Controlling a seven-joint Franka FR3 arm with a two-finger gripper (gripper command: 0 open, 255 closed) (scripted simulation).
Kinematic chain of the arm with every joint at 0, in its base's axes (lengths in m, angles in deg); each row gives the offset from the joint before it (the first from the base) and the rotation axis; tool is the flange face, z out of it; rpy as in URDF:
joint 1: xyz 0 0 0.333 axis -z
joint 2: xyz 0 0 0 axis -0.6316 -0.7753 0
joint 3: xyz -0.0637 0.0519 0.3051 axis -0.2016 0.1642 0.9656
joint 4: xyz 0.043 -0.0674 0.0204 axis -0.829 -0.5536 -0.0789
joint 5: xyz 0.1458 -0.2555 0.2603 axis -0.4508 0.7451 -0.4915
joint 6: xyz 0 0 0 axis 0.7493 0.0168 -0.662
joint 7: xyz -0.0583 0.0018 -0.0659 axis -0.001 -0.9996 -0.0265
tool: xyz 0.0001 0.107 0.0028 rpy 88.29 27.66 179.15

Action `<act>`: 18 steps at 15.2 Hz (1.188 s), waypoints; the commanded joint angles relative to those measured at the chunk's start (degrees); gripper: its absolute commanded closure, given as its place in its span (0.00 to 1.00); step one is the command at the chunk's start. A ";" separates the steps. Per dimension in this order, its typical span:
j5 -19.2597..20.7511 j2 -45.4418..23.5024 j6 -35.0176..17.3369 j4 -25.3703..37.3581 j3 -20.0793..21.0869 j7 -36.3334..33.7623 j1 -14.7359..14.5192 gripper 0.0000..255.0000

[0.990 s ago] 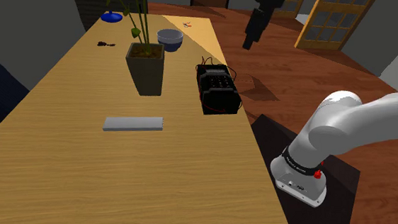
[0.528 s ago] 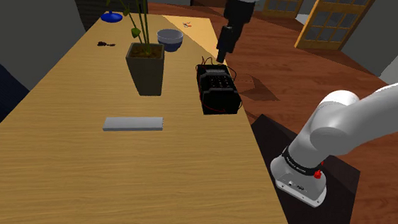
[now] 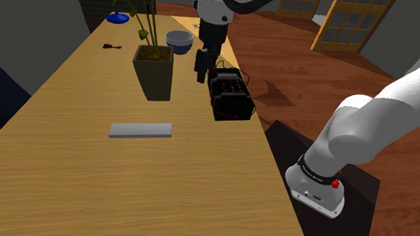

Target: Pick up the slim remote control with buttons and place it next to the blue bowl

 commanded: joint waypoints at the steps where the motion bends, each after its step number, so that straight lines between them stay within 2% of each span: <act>1: 0.49 -3.58 -2.25 1.20 1.35 -0.40 -0.48 0.00; 6: 3.00 -13.57 -6.68 6.07 4.70 -2.38 -1.74 0.00; 11: 7.12 -24.07 -9.72 12.42 7.29 -5.01 -3.55 0.00; 18: 14.25 -39.30 -11.21 23.94 8.83 -8.66 -7.99 0.00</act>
